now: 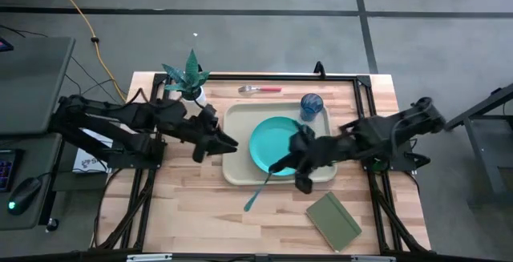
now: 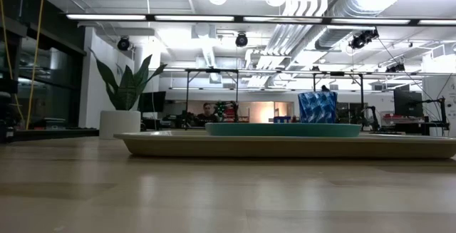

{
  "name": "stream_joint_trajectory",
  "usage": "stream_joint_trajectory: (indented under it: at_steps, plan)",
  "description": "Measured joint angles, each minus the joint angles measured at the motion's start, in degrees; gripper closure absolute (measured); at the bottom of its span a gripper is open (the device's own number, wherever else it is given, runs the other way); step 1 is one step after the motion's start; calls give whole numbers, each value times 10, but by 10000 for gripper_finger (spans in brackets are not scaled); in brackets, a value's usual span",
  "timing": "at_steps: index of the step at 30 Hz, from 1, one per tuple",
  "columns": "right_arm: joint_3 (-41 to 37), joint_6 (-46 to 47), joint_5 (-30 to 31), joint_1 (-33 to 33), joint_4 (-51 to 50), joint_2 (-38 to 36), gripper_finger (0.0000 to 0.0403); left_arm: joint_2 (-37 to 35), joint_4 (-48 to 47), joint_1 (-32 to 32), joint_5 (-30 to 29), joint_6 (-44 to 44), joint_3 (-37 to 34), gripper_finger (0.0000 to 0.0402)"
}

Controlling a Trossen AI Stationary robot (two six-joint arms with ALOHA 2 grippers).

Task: Pick and place plate/cup/fork/spoon on tray
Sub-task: Put the blue spoon to the left side of the blue plate on the gray tray

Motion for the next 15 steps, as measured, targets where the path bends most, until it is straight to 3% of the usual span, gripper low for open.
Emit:
stream_joint_trajectory:
  at_steps: [2, 6, 15]
  plan:
    - [23, 0, -1, -9, -28, 32, 402, 18, -68, -4, -20, 42, 28, 230]
    - [49, 0, 20, -27, -45, 82, 402, 62, -104, -23, -54, 86, 46, 212]
    - [56, -1, 15, -46, -2, 124, 403, 164, -82, -54, -76, 109, 47, 204]
